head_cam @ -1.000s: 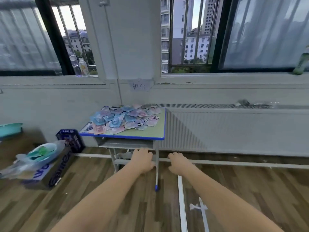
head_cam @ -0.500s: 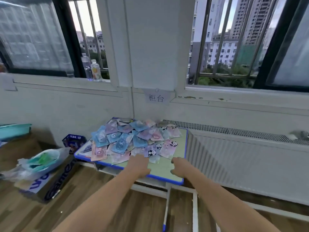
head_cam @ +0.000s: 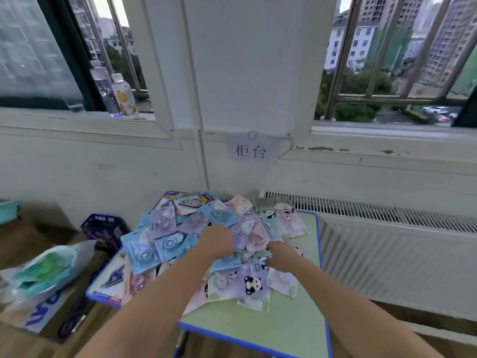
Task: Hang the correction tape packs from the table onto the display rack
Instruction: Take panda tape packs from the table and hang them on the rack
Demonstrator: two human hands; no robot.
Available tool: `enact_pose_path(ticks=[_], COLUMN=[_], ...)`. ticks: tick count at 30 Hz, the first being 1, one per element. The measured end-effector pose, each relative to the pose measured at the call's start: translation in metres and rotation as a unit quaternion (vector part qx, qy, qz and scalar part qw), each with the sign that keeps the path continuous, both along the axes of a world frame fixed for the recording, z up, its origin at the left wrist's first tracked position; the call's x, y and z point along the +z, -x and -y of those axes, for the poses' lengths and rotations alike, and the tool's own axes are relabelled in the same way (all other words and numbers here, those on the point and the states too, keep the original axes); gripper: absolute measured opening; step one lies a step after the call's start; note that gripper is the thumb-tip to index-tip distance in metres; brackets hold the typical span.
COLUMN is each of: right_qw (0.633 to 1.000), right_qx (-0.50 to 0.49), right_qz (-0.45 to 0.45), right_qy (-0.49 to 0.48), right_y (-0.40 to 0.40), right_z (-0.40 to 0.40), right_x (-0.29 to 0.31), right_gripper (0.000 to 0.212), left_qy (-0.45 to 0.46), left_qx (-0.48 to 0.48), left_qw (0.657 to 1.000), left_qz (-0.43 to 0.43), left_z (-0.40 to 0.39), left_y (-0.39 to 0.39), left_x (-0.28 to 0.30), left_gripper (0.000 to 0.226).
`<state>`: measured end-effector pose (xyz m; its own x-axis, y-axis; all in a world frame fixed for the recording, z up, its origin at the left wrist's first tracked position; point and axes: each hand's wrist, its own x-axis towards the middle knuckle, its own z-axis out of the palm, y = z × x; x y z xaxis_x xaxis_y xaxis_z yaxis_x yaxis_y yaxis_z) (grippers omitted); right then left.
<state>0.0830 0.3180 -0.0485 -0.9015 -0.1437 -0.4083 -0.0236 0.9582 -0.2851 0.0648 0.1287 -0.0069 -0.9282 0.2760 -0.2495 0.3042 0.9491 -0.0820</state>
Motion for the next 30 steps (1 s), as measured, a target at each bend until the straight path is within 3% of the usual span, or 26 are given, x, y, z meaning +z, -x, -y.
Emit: enact_pose_path(ticks=[7, 16, 24, 30], right_qw=[0.993, 0.970, 0.954, 0.946], right_qx=[-0.117, -0.243, -0.297, -0.319], right_qz=[-0.007, 0.004, -0.024, -0.019], right_qy=[0.022, -0.008, 0.014, 0.046], right_y=[0.081, 0.122, 0.160, 0.173], right_z=[-0.015, -0.065, -0.081, -0.092], right_x=[-0.007, -0.041, -0.081, -0.090], right_gripper=[0.039, 0.046, 0.071, 0.073], left_qy=[0.005, 0.015, -0.010, 0.012], left_qx=[-0.096, -0.191, -0.141, -0.117], left_qw=[0.995, 0.981, 0.985, 0.986], left_qz=[0.011, 0.039, 0.102, 0.115], left_z=[-0.011, -0.094, -0.144, -0.157], left_y=[0.130, 0.213, 0.266, 0.287], left_x=[-0.009, -0.048, -0.087, -0.104], left_gripper=[0.036, 0.044, 0.054, 0.067])
